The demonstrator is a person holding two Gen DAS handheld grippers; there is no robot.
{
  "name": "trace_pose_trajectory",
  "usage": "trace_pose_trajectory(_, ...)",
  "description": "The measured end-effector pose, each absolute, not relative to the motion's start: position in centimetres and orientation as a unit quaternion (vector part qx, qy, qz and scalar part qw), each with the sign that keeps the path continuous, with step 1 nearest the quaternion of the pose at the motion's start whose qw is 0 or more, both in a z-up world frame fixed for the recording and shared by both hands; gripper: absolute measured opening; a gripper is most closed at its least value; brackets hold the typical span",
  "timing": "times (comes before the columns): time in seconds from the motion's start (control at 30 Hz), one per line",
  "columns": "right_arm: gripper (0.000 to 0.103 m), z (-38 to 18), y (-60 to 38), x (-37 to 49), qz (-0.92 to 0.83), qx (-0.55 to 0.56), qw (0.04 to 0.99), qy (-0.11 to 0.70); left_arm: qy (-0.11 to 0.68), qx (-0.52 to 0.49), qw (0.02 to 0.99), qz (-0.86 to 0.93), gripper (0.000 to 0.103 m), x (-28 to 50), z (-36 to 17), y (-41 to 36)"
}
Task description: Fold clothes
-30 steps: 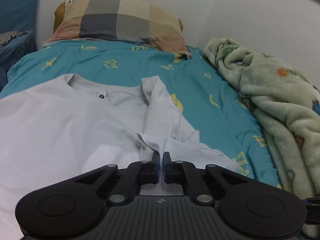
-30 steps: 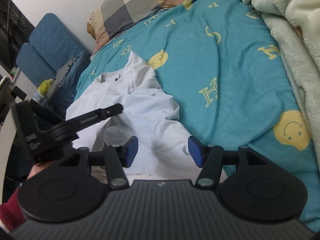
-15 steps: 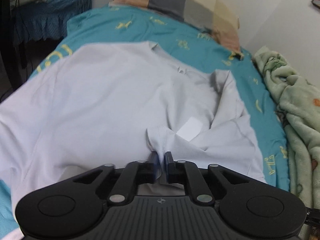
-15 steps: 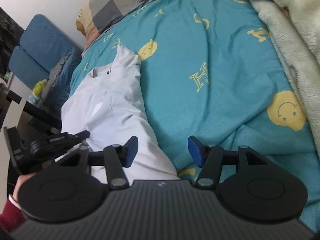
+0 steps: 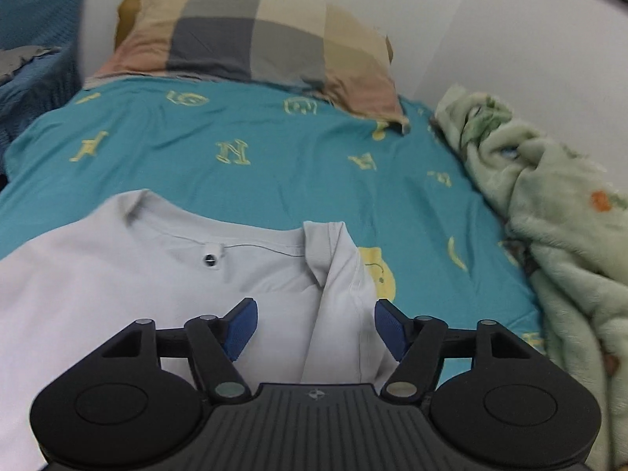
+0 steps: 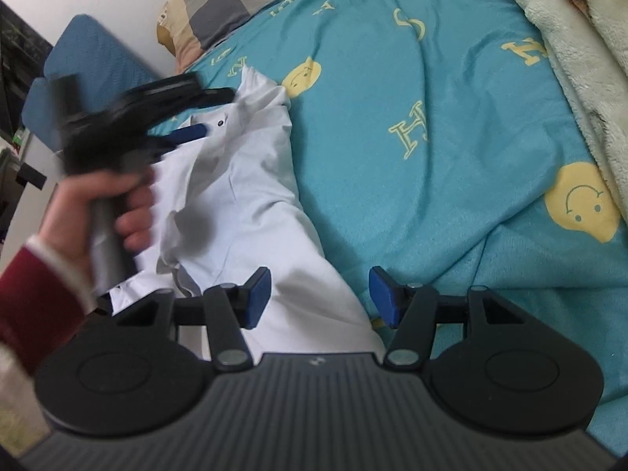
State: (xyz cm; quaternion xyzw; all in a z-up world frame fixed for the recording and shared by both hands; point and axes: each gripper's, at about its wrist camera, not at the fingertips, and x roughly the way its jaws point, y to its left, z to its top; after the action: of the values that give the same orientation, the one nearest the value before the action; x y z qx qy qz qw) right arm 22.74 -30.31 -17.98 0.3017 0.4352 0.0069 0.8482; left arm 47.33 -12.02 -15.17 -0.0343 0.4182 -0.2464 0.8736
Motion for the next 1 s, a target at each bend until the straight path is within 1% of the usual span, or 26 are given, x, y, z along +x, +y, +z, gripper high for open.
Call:
trace_pose_trajectory(0.03,0.059,-18.0,-30.4,22.7,0.005,0.305,0.848,0.433,0.419,-0.021,0.872,-0.253,0.053,47.5,-15.4,-12.8)
trace_pose_trajectory(0.07,0.059,-18.0,-30.5,22.7,0.004,0.308,0.848,0.431,0.419,-0.007,0.87,-0.259,0.027,47.7,-15.6,-13.6)
trace_pose_trajectory(0.1,0.059,-18.0,-30.6,22.6,0.003,0.311,0.848,0.429,0.419,0.007,0.869,-0.264,0.016,48.0,-15.8,-14.3)
trace_pose_trajectory(0.17,0.059,-18.1,-30.7,22.5,0.0,0.318,0.848,0.425,0.419,0.034,0.864,-0.276,0.01,48.4,-16.3,-15.9)
trace_pose_trajectory(0.2,0.059,-18.1,-30.8,22.5,-0.002,0.321,0.847,0.423,0.413,0.044,0.863,-0.287,0.009,48.3,-15.8,-16.5)
trace_pose_trajectory(0.33,0.059,-18.0,-31.0,22.3,-0.012,0.32,0.854,0.41,0.365,0.032,0.882,-0.295,0.008,49.0,-12.3,-18.5)
trace_pose_trajectory(0.4,0.059,-18.0,-31.1,22.3,-0.015,0.315,0.858,0.406,0.367,0.038,0.889,-0.271,0.008,50.4,-12.9,-19.7)
trace_pose_trajectory(0.53,0.059,-19.0,-31.2,22.7,-0.011,0.311,0.851,0.422,0.387,0.045,0.892,-0.227,0.01,52.5,-15.2,-20.9)
trace_pose_trajectory(0.6,0.059,-19.4,-31.3,22.9,-0.006,0.313,0.847,0.429,0.401,0.022,0.889,-0.218,0.017,52.8,-16.4,-20.4)
trace_pose_trajectory(0.63,0.059,-19.4,-31.3,23.0,-0.003,0.31,0.849,0.428,0.404,0.01,0.888,-0.218,0.022,52.6,-16.6,-19.9)
trace_pose_trajectory(0.67,0.059,-19.4,-31.4,23.1,-0.001,0.306,0.851,0.427,0.402,0.009,0.889,-0.217,0.029,52.2,-16.1,-19.4)
trace_pose_trajectory(0.7,0.059,-19.4,-31.3,23.3,0.001,0.299,0.852,0.429,0.4,0.008,0.891,-0.216,0.034,51.6,-15.6,-18.9)
trace_pose_trajectory(0.77,0.059,-19.5,-31.4,23.5,0.007,0.295,0.853,0.43,0.391,0.005,0.895,-0.215,0.053,50.0,-13.9,-17.6)
trace_pose_trajectory(0.87,0.059,-19.0,-31.0,23.9,0.012,0.279,0.858,0.431,0.375,-0.005,0.902,-0.214,0.06,46.3,-10.6,-15.1)
trace_pose_trajectory(1.0,0.059,-18.1,-30.7,23.3,0.035,0.283,0.854,0.436,0.37,-0.025,0.907,-0.202,0.064,40.5,-7.2,-11.1)
